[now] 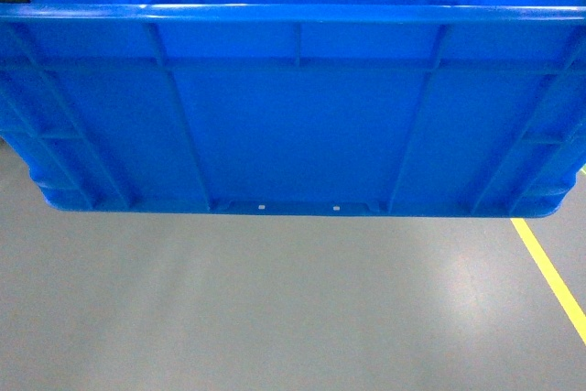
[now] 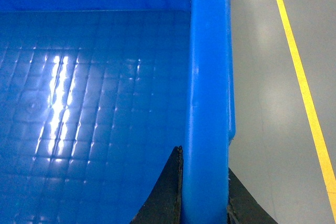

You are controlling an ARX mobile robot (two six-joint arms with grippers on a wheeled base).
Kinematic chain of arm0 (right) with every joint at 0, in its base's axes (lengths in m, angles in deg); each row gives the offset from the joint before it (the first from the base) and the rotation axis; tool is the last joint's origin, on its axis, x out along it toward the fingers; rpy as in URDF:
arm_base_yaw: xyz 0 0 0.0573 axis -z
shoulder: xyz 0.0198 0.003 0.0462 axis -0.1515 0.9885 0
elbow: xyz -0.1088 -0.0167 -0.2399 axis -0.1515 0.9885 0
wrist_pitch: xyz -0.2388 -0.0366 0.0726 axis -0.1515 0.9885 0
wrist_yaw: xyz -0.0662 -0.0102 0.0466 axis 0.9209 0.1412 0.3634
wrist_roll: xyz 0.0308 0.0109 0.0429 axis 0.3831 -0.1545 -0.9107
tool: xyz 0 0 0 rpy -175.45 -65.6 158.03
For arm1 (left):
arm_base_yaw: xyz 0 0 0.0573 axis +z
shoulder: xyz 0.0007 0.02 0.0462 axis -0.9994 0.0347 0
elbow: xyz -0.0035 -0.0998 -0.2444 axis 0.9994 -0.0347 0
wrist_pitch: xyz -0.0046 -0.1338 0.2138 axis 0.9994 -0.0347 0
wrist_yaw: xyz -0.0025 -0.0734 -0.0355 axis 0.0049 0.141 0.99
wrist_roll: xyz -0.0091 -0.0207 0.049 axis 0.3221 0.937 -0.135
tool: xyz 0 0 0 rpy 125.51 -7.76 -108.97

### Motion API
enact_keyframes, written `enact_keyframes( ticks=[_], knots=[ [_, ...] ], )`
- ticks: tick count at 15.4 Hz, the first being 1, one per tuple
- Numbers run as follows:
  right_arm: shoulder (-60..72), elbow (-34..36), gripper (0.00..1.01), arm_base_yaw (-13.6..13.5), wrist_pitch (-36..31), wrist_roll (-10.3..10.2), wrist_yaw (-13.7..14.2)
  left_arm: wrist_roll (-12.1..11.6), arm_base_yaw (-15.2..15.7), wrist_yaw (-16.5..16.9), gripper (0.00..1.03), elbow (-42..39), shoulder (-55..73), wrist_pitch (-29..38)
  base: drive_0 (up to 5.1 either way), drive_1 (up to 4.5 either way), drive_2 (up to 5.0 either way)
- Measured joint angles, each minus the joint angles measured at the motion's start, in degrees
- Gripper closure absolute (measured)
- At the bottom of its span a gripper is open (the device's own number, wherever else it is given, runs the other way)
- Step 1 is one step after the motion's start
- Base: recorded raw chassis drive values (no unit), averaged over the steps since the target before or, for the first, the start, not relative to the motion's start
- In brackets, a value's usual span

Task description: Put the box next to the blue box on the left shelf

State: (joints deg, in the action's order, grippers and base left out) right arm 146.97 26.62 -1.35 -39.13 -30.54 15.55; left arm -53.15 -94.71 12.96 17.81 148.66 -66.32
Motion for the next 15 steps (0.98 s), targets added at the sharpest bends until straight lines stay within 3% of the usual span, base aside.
enact_keyframes(
  ticks=[15],
  knots=[
    [0.0,0.0,0.93,0.0,0.0,0.0,0.0,0.0,0.0,0.0,0.97,0.0,0.0,0.0,0.0,4.27,-4.2]
  ],
)
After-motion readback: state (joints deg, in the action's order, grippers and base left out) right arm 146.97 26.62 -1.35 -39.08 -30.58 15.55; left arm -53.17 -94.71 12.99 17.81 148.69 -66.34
